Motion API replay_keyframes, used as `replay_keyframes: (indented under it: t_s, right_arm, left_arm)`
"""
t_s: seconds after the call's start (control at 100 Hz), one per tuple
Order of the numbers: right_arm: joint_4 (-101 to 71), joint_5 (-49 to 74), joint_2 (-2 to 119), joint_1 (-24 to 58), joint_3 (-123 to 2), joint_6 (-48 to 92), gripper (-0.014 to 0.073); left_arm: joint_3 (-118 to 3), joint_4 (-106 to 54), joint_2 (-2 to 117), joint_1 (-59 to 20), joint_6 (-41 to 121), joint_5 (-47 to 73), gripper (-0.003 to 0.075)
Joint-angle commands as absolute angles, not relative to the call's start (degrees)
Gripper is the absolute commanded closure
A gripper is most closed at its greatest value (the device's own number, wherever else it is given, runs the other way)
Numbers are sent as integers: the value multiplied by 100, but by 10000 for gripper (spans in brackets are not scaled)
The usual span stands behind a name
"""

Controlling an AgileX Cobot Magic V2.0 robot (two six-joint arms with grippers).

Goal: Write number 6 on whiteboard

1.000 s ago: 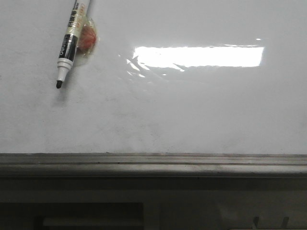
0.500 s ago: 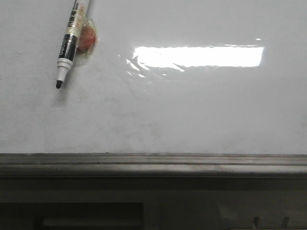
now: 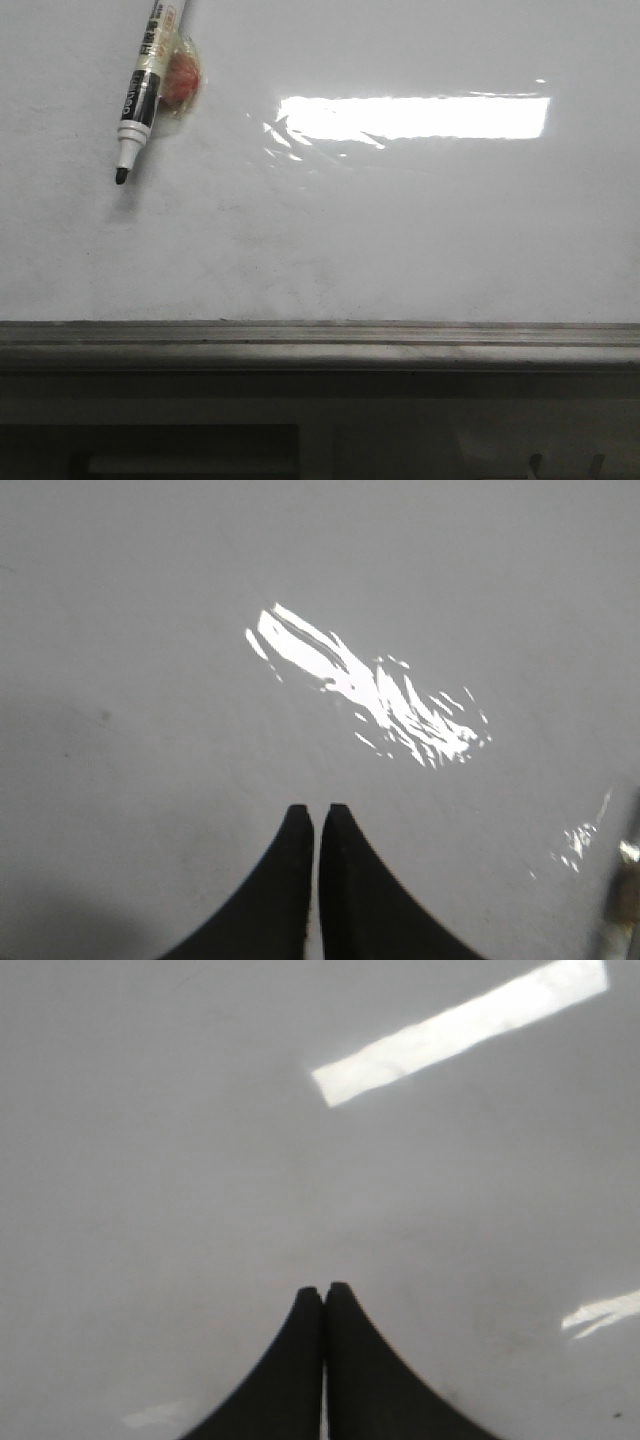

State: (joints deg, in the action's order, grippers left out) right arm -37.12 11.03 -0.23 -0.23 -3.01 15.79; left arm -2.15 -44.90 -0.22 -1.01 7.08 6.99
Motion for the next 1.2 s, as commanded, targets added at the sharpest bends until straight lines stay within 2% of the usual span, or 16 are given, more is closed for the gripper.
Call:
replay_keyframes:
  t_s: [0.0,0.26,0.43,0.54,0.61,0.69,0.74,0.82,0.87,1.19]
  right_arm:
    - [-3486,1390,323,-61,-875,1634,654]
    - [-3033,2843,2314,-61,-2473,1634,648]
    - [-3006,3262,3137,-61,-3257,1750,645]
    - [-3006,3485,3368,-61,-3517,1942,571]
    - [-3006,3539,3414,-61,-3545,1970,451]
    - [-3006,3547,3427,-61,-3545,1970,267]
    - [-3006,3559,3427,-61,-3545,1970,183]
    - [-3006,3580,3427,-61,-3545,1970,132]
    - [-3006,3594,3427,-61,-3545,1970,137]
    - [-3133,3615,3427,-61,-3545,1970,137]
  left_arm:
    - [-829,-4236,94,-151,822,962,741]
    - [-2427,-3486,1445,-151,1546,2724,741]
    - [-3010,-3533,2022,-380,1858,3113,740]
    - [-3170,-3590,2248,-752,2167,3113,725]
    - [-3227,-3591,2380,-954,2215,3102,657]
    - [-3227,-3767,2562,-1143,2215,3038,510]
    - [-3227,-3910,2691,-1211,2215,3013,398]
    - [-3227,-4226,2927,-1326,2401,3013,217]
    - [-3227,-4435,3073,-1369,2678,3013,162]
    - [-3227,-6311,4264,-1804,4510,2683,209]
